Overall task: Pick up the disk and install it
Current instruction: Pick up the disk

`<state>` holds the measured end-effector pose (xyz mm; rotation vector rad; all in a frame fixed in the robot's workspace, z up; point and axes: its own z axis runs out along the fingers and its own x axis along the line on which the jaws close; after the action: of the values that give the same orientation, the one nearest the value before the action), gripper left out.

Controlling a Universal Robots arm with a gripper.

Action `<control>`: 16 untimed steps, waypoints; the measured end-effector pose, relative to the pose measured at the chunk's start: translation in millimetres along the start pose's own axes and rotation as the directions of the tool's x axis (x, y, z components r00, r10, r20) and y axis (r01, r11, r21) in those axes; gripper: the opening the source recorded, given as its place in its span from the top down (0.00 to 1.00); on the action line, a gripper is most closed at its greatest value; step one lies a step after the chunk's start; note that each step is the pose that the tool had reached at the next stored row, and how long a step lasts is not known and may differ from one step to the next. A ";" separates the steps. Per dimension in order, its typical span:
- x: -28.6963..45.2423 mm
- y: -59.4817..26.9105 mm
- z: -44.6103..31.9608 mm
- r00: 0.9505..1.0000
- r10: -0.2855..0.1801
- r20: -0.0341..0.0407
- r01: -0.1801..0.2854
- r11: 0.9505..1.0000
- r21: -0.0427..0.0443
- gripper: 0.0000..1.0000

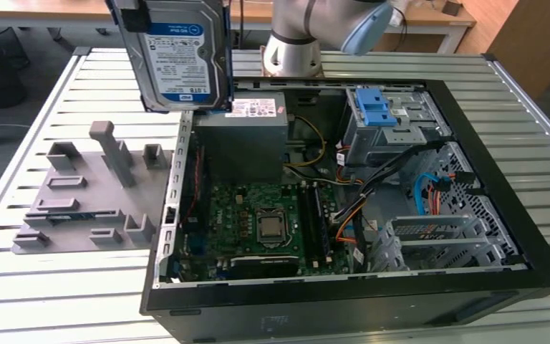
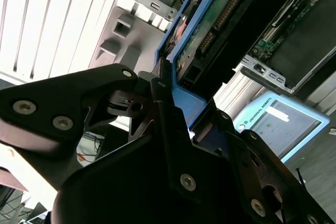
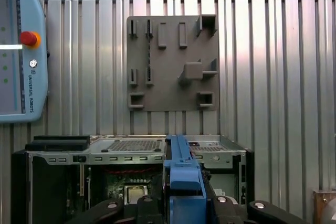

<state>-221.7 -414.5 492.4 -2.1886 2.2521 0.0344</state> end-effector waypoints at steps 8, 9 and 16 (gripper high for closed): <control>-0.3 -16.3 -0.1 1.000 0.000 0.000 0.000 1.000 0.000 0.64; -0.3 -18.7 -0.2 1.000 0.000 0.000 0.000 1.000 0.000 0.64; 5.6 -32.5 0.2 1.000 0.000 0.000 0.000 1.000 0.001 0.64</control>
<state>-189.4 -421.0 491.6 -2.1880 2.2514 0.0329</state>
